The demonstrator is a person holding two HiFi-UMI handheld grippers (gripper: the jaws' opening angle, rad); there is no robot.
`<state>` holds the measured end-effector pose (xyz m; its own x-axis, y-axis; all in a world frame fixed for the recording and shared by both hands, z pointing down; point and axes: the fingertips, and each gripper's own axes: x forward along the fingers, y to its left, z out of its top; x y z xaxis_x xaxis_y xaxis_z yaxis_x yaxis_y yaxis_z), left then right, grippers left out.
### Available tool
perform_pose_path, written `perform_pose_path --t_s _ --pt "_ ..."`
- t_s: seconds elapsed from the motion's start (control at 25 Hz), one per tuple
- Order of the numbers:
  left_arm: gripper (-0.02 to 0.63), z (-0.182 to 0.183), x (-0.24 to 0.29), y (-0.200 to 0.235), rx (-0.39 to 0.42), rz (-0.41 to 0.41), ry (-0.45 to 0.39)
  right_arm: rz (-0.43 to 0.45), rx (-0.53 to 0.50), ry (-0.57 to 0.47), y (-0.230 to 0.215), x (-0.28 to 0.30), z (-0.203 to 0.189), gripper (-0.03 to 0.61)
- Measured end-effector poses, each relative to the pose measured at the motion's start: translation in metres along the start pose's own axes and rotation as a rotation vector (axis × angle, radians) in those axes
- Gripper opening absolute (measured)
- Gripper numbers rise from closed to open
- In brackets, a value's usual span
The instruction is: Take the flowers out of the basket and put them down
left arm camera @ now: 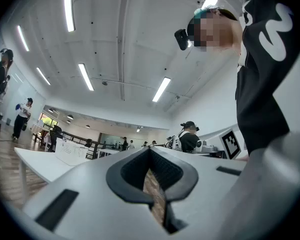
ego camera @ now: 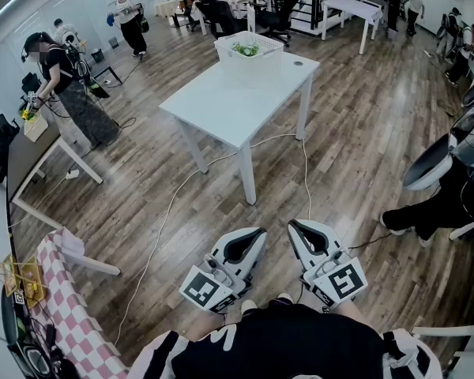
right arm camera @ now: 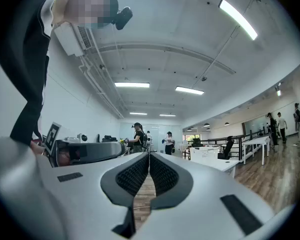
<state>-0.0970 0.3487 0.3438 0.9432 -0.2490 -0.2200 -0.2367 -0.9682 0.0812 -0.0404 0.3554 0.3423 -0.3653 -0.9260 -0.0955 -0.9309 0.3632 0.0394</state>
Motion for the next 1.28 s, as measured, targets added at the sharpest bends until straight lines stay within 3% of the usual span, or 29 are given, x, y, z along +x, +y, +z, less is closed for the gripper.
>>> perform_pose_path --t_s 0.68,1.28 --pt "0.005 -0.002 0.013 0.003 0.001 -0.01 0.013 0.018 0.007 0.0 -0.008 0.006 0.002 0.021" --pt "0.005 -0.013 0.06 -0.002 0.017 0.051 -0.01 0.037 0.015 -0.033 -0.065 -0.009 0.003 0.023"
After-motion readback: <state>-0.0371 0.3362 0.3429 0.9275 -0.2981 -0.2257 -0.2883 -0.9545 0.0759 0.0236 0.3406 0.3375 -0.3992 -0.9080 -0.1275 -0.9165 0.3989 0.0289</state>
